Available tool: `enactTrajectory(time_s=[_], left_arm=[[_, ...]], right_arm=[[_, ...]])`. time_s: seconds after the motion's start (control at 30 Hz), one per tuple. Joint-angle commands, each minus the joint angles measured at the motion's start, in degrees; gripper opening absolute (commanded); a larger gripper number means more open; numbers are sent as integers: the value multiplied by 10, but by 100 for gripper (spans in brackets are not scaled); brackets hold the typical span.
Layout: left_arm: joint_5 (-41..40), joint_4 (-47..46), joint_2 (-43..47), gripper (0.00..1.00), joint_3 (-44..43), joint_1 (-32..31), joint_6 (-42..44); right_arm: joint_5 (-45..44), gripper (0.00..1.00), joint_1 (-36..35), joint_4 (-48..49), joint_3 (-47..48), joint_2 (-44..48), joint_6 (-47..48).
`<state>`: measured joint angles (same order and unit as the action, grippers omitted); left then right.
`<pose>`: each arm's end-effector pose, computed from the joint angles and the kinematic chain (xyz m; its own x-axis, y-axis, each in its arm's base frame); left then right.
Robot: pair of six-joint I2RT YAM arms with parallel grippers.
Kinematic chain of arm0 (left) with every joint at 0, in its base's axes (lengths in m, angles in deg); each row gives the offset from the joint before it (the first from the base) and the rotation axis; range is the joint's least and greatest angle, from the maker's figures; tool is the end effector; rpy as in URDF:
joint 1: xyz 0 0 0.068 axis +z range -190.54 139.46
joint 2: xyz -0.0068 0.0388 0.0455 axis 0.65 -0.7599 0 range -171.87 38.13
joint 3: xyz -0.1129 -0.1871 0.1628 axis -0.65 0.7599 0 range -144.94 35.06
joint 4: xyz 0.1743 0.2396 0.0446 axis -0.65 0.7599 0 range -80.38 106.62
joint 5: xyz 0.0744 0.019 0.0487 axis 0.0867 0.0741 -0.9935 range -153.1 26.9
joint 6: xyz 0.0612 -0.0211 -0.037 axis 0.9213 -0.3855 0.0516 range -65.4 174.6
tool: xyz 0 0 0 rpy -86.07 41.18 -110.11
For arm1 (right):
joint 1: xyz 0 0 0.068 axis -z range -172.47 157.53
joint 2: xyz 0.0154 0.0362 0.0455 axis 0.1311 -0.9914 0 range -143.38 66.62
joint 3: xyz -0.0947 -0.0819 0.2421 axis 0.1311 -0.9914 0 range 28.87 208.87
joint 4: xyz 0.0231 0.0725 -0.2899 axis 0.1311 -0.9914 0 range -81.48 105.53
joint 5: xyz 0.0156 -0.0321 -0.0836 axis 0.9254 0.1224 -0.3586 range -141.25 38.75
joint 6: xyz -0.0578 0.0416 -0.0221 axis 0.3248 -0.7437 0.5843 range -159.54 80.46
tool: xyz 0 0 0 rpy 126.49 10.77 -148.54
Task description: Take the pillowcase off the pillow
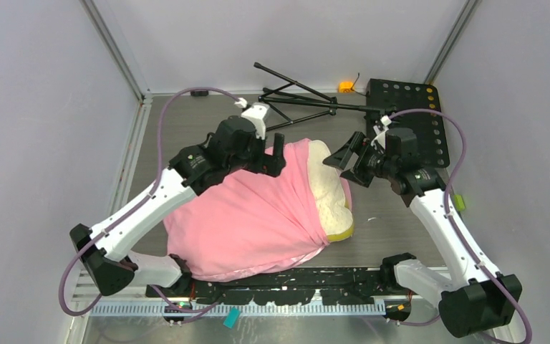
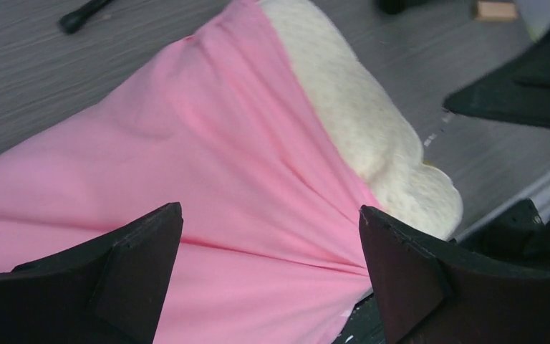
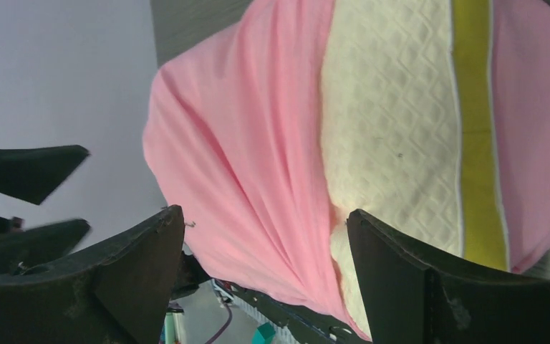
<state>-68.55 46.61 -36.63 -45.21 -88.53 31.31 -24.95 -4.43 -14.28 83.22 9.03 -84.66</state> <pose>0.2355 -0.2526 0.3838 -0.5920 0.0691 -0.8030 0.4913 0.8207 -0.2916 0.2645 0.0844 0.3090 -0.7655 0.4872 -0.4203 -0.0095 0.6445 0.7645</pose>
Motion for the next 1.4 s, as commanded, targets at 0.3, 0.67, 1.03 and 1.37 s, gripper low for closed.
enactTrajectory(time_s=[0.3, 0.67, 1.03, 1.37], left_arm=[[-138, 196, 151, 100, 159, 244, -134], [-105, 200, 178, 100, 221, 332, -150], [19, 118, 157, 91, 264, 334, -126], [169, 3, 101, 63, 308, 334, -148]], right_arm=[[-102, 89, -32, -5, -71, -74, 107], [-206, 0, -93, 14, -37, -128, 106], [-372, 0, -82, -5, -20, -8, 130], [-343, 0, -82, -8, -23, -23, 133]])
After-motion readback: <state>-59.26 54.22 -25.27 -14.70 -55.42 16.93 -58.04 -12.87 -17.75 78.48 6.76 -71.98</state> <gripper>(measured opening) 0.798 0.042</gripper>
